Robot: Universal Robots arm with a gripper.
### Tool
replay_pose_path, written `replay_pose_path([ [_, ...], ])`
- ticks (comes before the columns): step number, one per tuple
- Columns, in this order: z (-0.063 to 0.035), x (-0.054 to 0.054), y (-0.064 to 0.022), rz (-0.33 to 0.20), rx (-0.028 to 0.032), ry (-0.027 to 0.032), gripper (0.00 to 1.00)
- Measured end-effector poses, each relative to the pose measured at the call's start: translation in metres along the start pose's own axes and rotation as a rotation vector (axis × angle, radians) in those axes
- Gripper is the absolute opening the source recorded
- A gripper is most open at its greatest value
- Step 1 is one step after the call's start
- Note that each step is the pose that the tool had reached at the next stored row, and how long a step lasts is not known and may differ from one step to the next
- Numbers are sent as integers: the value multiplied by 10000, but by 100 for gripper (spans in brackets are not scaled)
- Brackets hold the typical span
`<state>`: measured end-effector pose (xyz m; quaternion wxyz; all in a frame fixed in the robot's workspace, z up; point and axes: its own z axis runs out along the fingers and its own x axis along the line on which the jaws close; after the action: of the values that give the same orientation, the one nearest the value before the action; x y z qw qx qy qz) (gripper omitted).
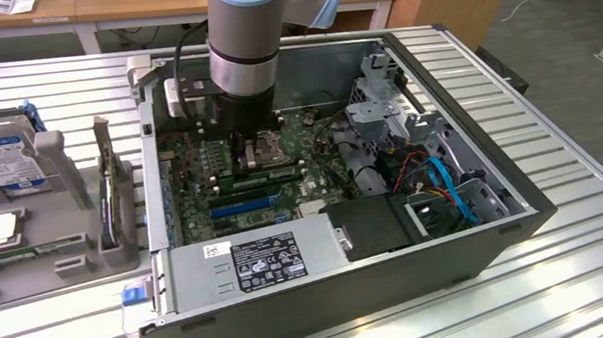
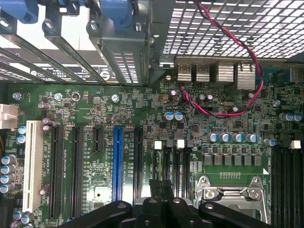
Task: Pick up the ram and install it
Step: 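Press down the ram until it locks into place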
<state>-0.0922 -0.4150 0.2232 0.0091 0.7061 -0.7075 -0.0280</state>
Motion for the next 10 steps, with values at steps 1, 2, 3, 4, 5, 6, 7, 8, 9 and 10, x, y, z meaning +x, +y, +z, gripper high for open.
replay_pose_path([
  [1,0,0,0,0,0,0,10],
  [2,0,0,0,0,0,0,10],
  [3,1,0,0,0,0,2,10],
  [4,5,0,0,0,0,-1,10],
  [5,8,1,0,0,0,-1,10],
  [6,8,1,0,0,0,1,10],
  [7,8,1,0,0,-1,2,10],
  [8,8,1,0,0,-1,3,10],
  [9,8,1,0,0,0,3,10],
  [10,9,1,-1,-1,0,1,10],
])
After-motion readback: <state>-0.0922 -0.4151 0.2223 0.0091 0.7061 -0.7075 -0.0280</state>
